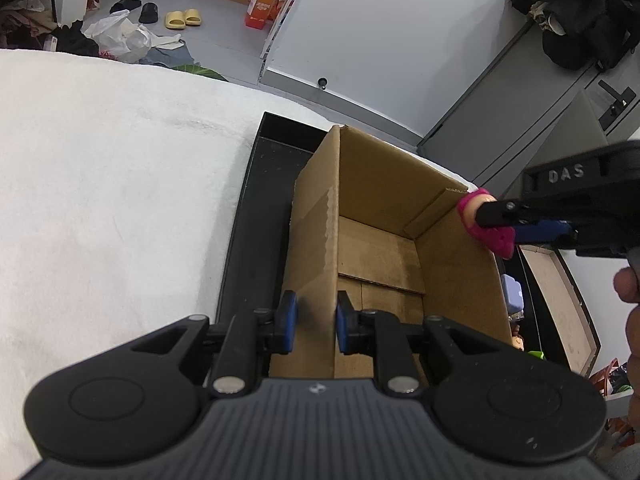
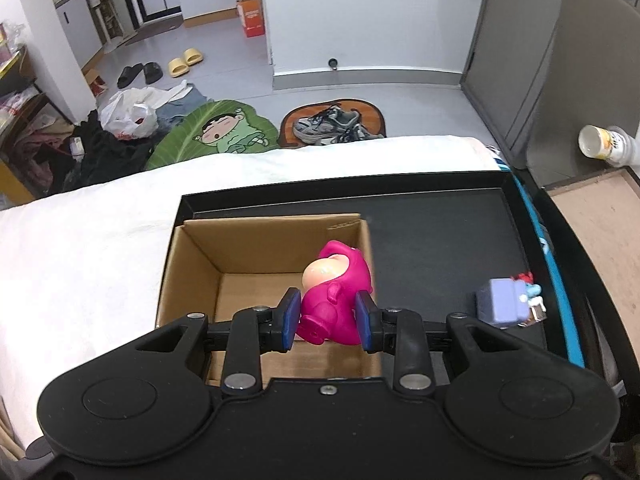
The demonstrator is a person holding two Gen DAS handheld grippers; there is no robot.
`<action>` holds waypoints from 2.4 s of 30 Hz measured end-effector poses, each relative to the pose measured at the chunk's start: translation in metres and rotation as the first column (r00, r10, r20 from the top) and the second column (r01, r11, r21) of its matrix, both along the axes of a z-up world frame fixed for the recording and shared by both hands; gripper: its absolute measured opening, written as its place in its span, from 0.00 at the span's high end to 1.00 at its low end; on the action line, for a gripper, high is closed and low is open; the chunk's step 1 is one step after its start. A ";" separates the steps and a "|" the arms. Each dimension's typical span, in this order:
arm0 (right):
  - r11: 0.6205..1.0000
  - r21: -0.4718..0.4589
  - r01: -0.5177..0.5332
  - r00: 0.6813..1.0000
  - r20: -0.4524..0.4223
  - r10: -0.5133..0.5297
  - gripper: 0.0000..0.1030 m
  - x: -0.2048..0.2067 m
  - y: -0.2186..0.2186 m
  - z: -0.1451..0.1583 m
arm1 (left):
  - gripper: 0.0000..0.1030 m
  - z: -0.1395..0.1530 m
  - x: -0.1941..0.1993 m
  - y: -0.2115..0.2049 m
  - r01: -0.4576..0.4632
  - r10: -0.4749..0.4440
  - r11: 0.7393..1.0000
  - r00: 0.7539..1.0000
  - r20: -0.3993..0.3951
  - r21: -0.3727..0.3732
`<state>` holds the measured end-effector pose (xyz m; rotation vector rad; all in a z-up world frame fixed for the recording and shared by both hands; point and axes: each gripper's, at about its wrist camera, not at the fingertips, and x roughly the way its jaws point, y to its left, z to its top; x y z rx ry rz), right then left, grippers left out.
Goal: Organize rigid objects
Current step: 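Grasp the pink figurine with the right gripper and lift it toward the box, then lower the pink figurine into the box and open the right gripper, then move the right gripper back over the tray to the green cube cup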
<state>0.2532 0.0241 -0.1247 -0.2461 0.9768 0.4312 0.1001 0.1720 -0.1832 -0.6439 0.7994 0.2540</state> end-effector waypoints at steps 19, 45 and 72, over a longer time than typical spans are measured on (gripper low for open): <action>0.990 -0.006 -0.141 0.989 -0.052 0.141 0.71 -0.009 0.022 -0.032 | 0.82 0.001 0.001 -0.002 -0.004 0.004 1.000 1.000 0.002 0.007; 0.961 -0.043 -0.272 0.961 0.042 0.274 0.59 -0.024 0.023 -0.017 | 0.82 -0.001 0.000 0.001 0.000 0.000 1.000 1.000 -0.002 0.011; 0.984 -0.101 -0.149 0.983 0.088 0.158 0.25 -0.032 -0.060 0.032 | 0.81 -0.002 0.004 -0.001 -0.029 0.029 0.999 0.999 -0.035 0.015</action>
